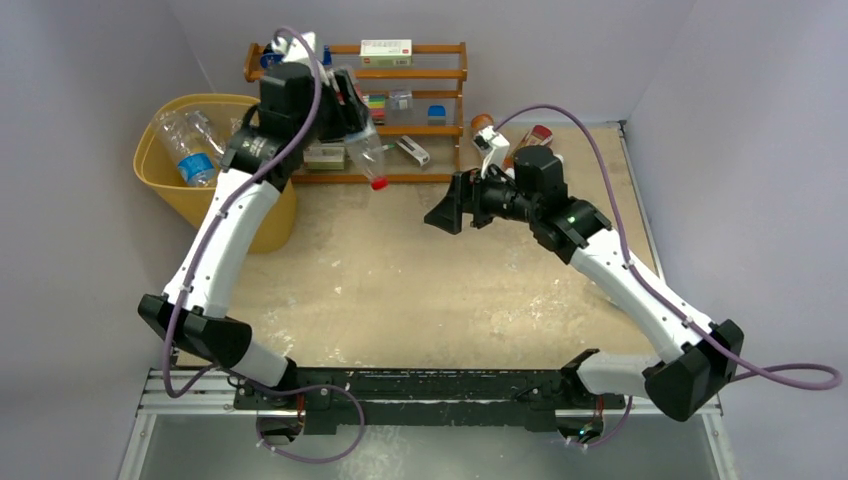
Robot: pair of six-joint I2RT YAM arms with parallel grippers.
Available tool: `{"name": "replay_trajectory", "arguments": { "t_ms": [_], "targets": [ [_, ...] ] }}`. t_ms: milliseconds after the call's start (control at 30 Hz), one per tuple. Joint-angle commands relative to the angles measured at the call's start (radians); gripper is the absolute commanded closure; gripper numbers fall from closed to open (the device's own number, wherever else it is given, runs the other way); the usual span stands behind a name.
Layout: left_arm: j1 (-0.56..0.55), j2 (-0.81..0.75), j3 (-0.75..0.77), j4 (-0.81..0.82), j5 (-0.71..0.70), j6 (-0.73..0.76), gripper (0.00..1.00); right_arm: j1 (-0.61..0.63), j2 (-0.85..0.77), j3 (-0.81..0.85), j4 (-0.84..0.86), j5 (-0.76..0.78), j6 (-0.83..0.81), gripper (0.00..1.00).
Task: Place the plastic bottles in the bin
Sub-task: Pick up the plastic bottle at the center of the board, then place the plastic bottle in the trash bin.
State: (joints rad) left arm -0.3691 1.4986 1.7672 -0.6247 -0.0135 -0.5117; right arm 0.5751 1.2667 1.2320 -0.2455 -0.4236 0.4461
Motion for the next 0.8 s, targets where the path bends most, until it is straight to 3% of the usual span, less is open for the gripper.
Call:
{"name": "replay_trajectory", "arguments": {
  "t_ms": [0,133,333,567,767],
  "targets": [
    [0.03,0.035,0.222,-0.095,-0.262,0.195,0.37,0.002,-0.041,-0.018,-0.05,0.034,0.003,0.07],
    [0.097,0.079,0.367,-0.117,-0.36,0.253,0.35,0.001,-0.031,-0.019,-0.084,0.044,0.01,0.06],
    [0.317,0.144,0.497,-0.139,-0.302,0.26,0.34,0.002,-0.003,-0.006,-0.118,0.043,0.026,0.06],
    [0.596,0.19,0.486,-0.108,-0.198,0.237,0.34,0.001,0.02,-0.059,-0.059,0.001,0.079,0.06],
    [0.682,0.225,0.438,-0.063,-0.176,0.237,0.35,0.003,0.062,-0.055,-0.049,-0.016,0.089,0.06]
  ]
}}
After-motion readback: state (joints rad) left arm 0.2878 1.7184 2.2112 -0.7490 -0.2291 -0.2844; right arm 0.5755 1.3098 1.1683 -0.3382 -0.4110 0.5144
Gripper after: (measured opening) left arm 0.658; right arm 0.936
